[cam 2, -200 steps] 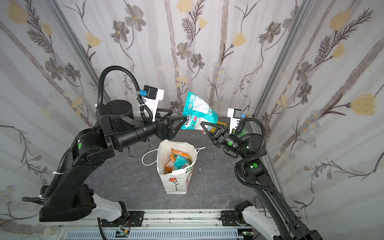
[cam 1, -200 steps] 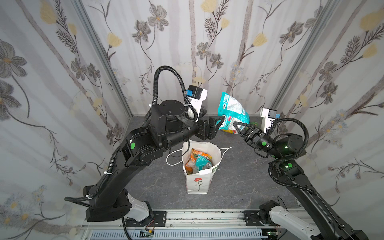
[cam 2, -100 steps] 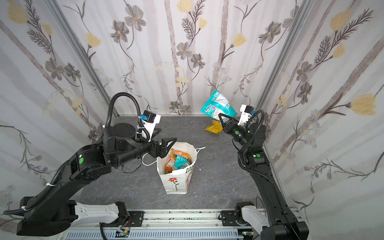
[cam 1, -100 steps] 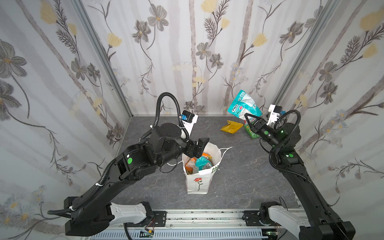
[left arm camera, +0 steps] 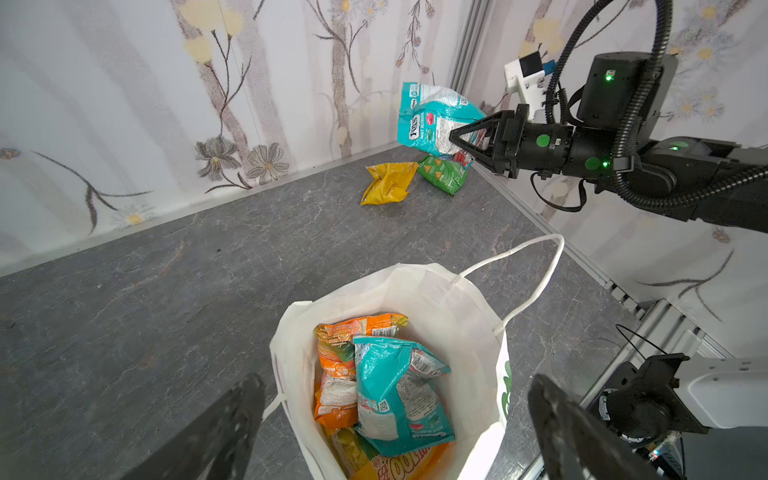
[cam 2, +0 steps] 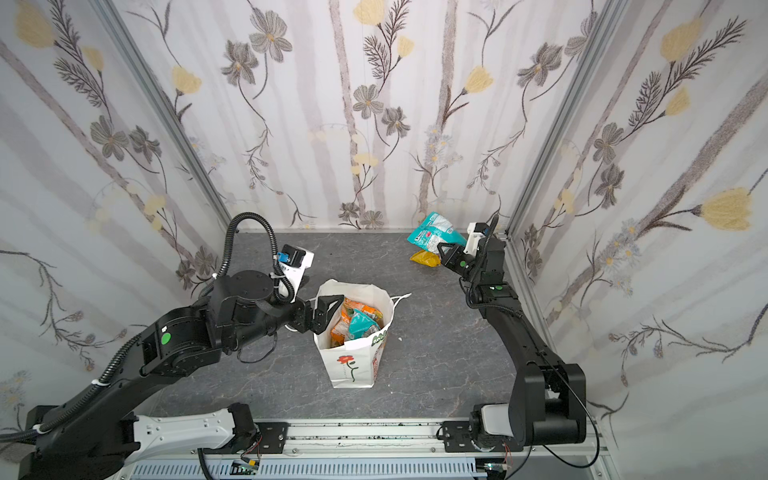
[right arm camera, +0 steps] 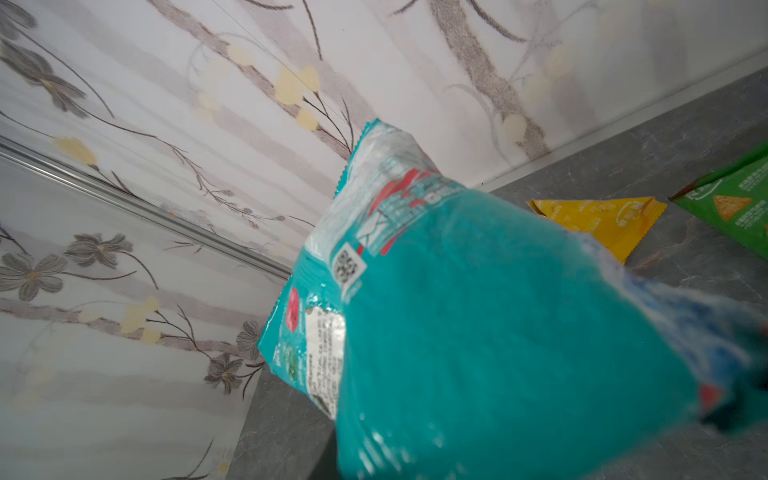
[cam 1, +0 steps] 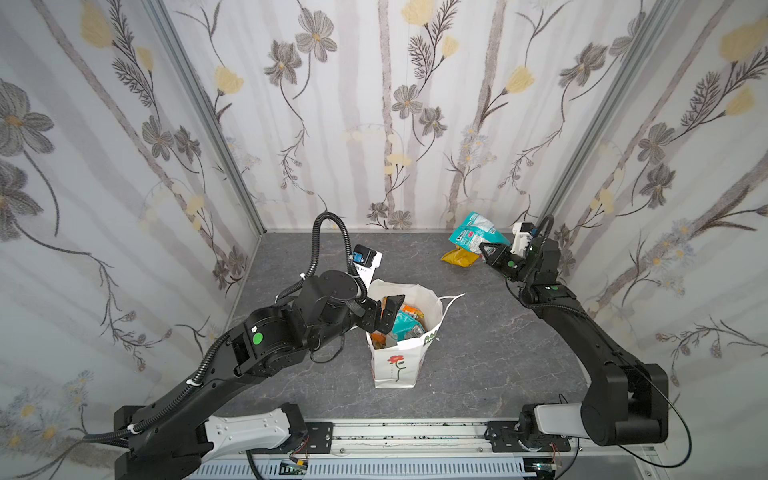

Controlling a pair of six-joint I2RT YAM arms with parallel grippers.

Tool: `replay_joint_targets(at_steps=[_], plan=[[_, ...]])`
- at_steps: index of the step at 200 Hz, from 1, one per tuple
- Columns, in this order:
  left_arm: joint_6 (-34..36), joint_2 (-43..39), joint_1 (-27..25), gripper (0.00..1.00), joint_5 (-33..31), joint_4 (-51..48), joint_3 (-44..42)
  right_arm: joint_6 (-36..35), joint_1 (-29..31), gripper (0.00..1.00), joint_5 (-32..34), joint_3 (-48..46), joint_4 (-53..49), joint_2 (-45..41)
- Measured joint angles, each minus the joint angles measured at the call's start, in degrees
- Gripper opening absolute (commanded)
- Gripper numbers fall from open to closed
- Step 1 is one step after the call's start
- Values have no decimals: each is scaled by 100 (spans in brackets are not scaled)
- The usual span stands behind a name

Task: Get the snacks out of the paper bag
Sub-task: 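Carry the teal packet beside the yellow packet and release it with the right gripper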

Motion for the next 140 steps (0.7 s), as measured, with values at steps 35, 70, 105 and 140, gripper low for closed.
replay_joint_targets(at_steps=[35,70,105,140], plan=[[-92,-157,0,100,-142,-44,-278,-140,-31,0,-74,83,-120,946],[-114,-210,0,100,-197,-55,-299,-278,-33,0,-199,260,-295,1722],[-116,-192,0,100,-203,-55,-302,-382,-33,3,-273,363,-317,2251],[-120,-149,0,100,-219,-55,-304,-492,-31,6,-358,479,-332,2715]])
